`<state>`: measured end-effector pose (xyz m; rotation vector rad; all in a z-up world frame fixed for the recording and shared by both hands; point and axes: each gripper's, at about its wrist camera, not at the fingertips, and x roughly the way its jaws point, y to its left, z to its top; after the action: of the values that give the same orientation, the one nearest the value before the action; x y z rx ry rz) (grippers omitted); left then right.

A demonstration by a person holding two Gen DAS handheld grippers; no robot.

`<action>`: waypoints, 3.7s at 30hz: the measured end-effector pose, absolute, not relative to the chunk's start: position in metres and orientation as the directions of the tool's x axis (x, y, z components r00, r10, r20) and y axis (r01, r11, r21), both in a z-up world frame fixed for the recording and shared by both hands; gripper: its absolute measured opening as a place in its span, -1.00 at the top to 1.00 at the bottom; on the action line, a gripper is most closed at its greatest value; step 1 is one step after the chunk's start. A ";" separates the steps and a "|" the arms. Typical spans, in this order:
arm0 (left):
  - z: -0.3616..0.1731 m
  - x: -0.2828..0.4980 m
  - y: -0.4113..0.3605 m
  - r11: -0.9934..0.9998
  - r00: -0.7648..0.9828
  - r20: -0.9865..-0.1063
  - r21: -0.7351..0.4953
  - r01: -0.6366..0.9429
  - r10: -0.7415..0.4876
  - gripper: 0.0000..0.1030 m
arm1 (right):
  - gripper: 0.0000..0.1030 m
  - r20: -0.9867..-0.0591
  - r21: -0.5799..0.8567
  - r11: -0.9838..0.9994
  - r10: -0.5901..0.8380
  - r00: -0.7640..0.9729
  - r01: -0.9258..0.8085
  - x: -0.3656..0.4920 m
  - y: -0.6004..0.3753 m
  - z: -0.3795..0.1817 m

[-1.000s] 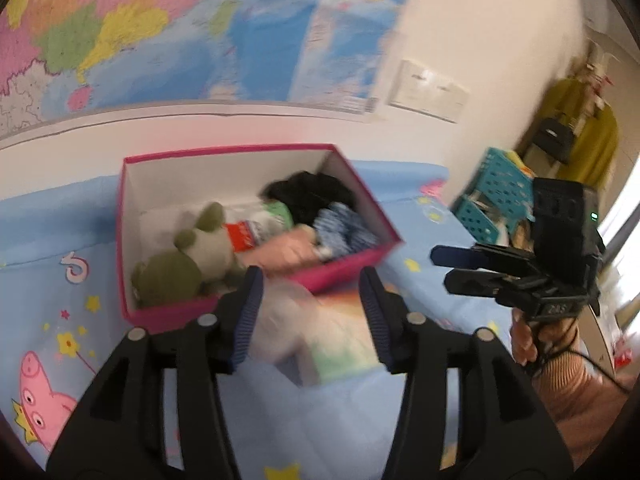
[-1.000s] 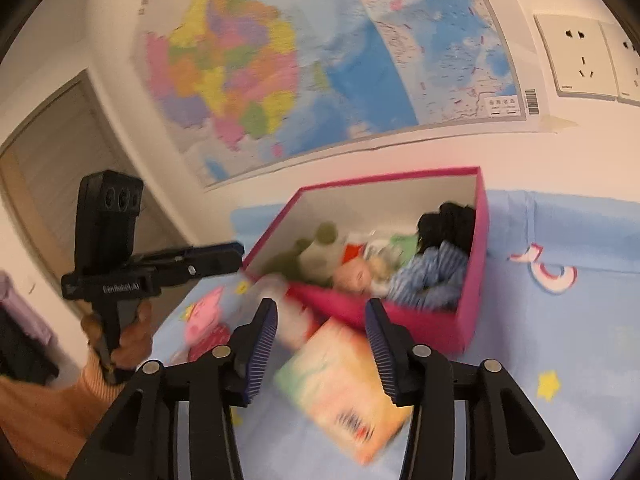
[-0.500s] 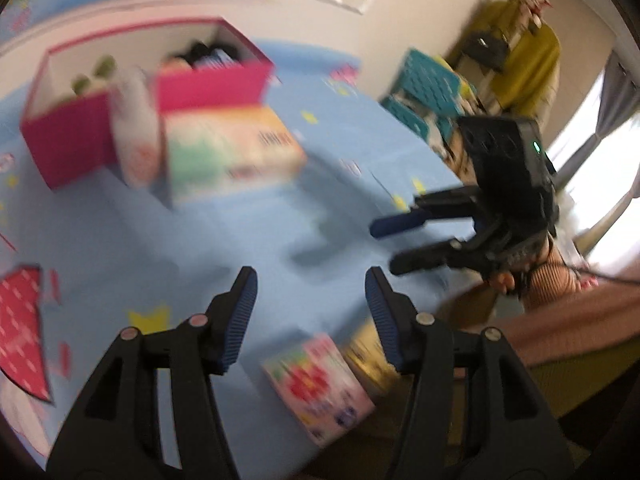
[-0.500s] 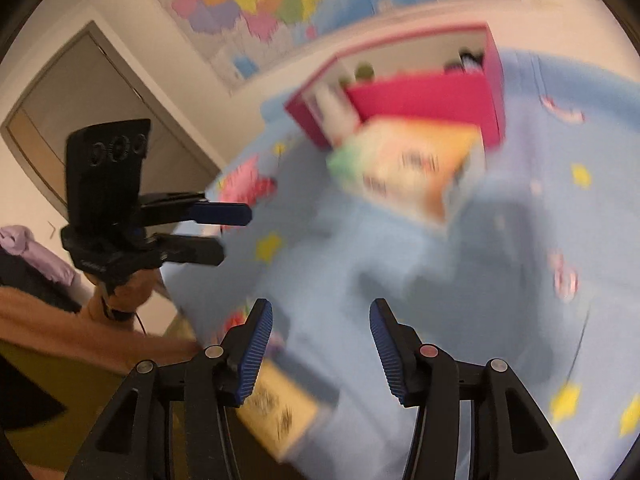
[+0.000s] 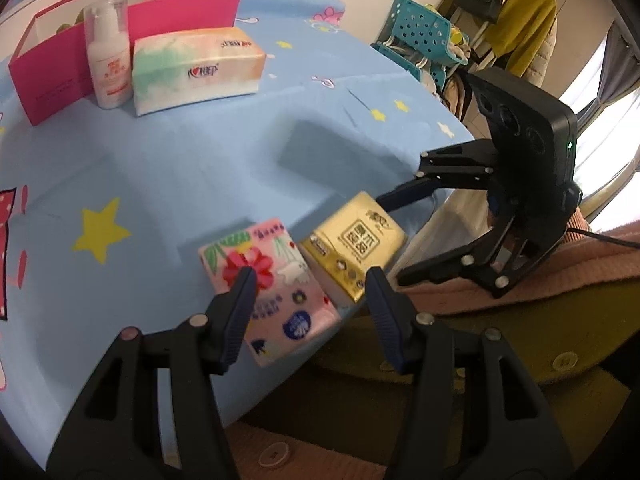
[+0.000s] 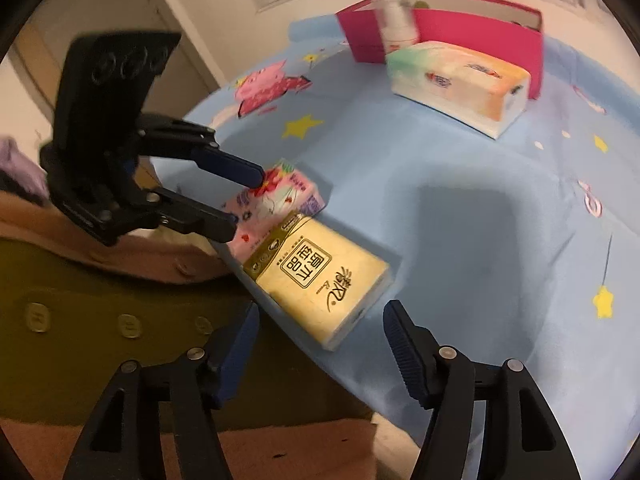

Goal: Organize soft objects
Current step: 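Move the right gripper to the gold tissue pack, then grasp the gold tissue pack with the right gripper and lift it, then carry the gold pack into the pink box and open the right gripper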

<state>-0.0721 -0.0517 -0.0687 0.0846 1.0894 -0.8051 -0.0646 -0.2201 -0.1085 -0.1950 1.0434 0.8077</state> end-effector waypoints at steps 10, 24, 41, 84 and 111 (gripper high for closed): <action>-0.073 -0.058 -0.044 0.805 0.338 -0.842 -0.175 0.567 -0.421 -0.12 | -0.28 -0.787 0.195 0.822 0.457 0.415 -0.535 -0.036 -0.204 -0.118; -0.080 0.005 -0.060 0.770 0.242 -0.797 -0.379 0.513 -0.553 -0.01 | -0.28 -0.714 0.389 0.821 0.555 0.426 -0.418 -0.006 -0.235 -0.114; -0.075 0.022 -0.065 0.748 0.218 -0.779 -0.420 0.514 -0.588 0.34 | 0.41 -0.687 0.410 0.826 0.558 0.465 -0.387 0.007 -0.247 -0.099; 0.046 0.178 -0.052 0.840 0.509 -0.698 -0.258 0.477 -0.503 0.34 | 0.41 -0.529 0.314 0.830 0.556 0.641 -0.461 0.165 -0.230 0.014; 0.039 0.234 -0.050 0.878 0.503 -0.743 -0.245 0.411 -0.443 0.34 | 0.40 -0.547 0.355 0.833 0.554 0.628 -0.425 0.221 -0.225 0.006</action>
<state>0.2343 -0.0501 0.0391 -0.0387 0.9082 -0.5154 0.2214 -0.2250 0.0058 0.2000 0.6919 0.5652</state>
